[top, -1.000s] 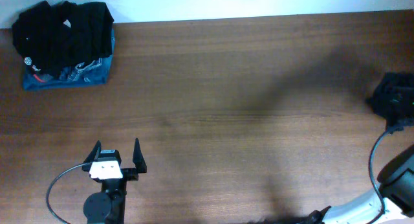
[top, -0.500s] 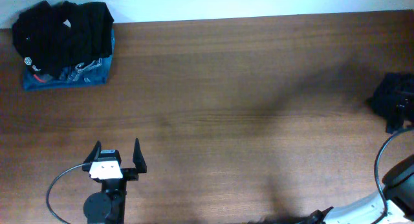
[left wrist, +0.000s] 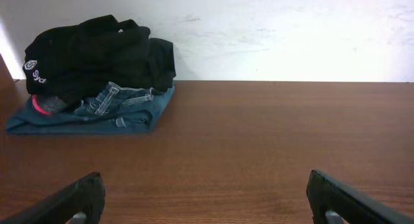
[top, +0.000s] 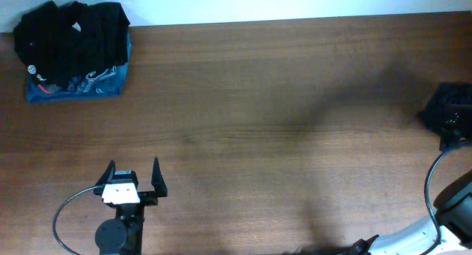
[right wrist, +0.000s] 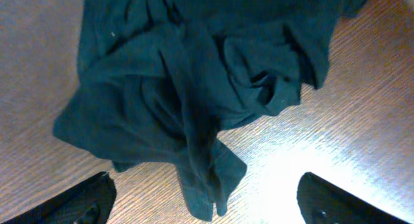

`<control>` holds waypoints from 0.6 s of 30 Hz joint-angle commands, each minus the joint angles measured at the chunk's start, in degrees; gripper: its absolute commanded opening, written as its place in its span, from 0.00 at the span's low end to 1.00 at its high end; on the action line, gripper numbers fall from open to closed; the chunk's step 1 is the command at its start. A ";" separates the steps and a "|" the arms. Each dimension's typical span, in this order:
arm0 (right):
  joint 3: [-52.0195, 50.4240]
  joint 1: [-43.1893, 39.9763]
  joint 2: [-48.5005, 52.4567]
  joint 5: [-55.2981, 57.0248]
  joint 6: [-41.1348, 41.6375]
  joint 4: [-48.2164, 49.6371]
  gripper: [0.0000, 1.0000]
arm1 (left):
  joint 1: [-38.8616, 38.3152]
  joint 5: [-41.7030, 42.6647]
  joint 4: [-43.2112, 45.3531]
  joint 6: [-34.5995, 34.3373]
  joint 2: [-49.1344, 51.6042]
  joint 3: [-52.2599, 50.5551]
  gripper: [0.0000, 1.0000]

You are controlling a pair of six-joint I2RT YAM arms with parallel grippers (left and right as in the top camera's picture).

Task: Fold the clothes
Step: 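Reach the right gripper to the crumpled dark t-shirt at right edge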

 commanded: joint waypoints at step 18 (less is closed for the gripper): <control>0.63 0.04 4.85 1.38 -0.94 2.01 0.66 | -0.33 -0.20 -0.07 0.90 -0.31 -0.35 0.99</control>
